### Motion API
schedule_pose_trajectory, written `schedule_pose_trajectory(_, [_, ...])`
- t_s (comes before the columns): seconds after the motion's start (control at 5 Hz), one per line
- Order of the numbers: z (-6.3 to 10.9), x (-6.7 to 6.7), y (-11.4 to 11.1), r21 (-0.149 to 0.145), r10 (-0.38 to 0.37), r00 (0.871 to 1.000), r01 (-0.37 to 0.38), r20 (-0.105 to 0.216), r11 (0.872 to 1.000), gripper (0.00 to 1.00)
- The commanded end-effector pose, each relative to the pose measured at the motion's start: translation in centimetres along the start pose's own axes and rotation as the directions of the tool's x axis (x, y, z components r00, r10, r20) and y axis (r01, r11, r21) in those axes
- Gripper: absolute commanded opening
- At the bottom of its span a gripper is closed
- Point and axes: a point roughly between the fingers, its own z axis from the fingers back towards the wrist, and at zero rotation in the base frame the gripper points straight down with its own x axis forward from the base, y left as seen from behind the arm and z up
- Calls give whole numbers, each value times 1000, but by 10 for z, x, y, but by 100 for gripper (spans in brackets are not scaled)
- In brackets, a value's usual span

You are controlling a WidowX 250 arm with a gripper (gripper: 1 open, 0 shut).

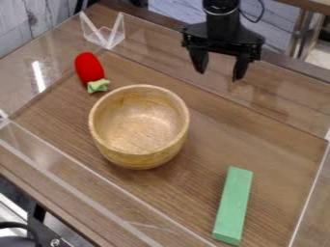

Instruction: Remove the green stick from the brown bowl and put it on the table

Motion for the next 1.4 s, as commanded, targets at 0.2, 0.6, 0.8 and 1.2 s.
schedule_pose_trajectory(0.2, [8,21,-6,-8,-9,997,10,76,1000,100])
schedule_pose_trajectory(0.6, [1,19,-8,-5,-16,997,16,79,1000,0])
schedule_pose_trajectory(0.8, [0,17,-8,-4,-17,997,18,80,1000,0])
schedule_pose_trajectory(1.2, [-1,15,6,6,3,999,-3,45,1000,100])
